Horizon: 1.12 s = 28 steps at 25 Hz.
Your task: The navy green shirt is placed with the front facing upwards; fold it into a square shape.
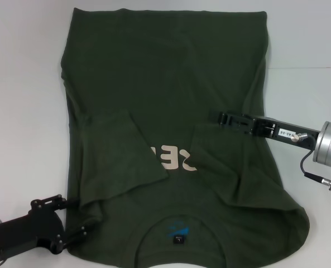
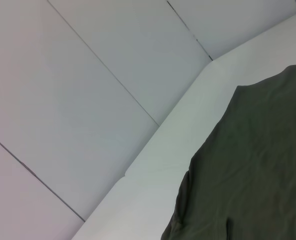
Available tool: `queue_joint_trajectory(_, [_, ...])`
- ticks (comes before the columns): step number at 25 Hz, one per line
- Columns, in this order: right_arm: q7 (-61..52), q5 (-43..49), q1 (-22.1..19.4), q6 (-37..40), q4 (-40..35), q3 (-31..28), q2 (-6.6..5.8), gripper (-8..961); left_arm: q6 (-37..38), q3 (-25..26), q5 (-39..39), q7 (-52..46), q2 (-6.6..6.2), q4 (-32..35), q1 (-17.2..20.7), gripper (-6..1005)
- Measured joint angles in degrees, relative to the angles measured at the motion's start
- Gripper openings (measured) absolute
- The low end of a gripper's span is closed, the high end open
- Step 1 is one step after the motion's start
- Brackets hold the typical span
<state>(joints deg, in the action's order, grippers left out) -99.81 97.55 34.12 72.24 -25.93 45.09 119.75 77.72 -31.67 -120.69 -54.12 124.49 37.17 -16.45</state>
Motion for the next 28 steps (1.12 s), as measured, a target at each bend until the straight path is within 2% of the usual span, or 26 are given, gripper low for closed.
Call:
queue_joint_trajectory(1, [0.0, 0.0, 0.0, 0.0, 0.0, 0.0, -0.02, 920, -0.1, -0.2, -0.3, -0.2, -0.01, 0.1, 0.0, 794])
queue_joint_trajectory(9, [0.0, 0.0, 0.5, -0.2, 0.0, -0.1, -0.06, 920, 0.4, -0.4, -0.4, -0.3, 0.11, 0.8, 0.1, 385])
queue_joint_trajectory(26, [0.1, 0.0, 0.5, -1.3, -0.3, -0.5, -0.14, 919, 3.5, 0.0, -0.1, -1.5, -0.02, 3.0, 0.3, 5])
queue_joint_trajectory(28, [0.1, 0.0, 0.6, -1.4, -0.3, -0.5, -0.14, 919, 3.6, 0.5, 0.1, -2.4, -0.03, 3.5, 0.5, 5])
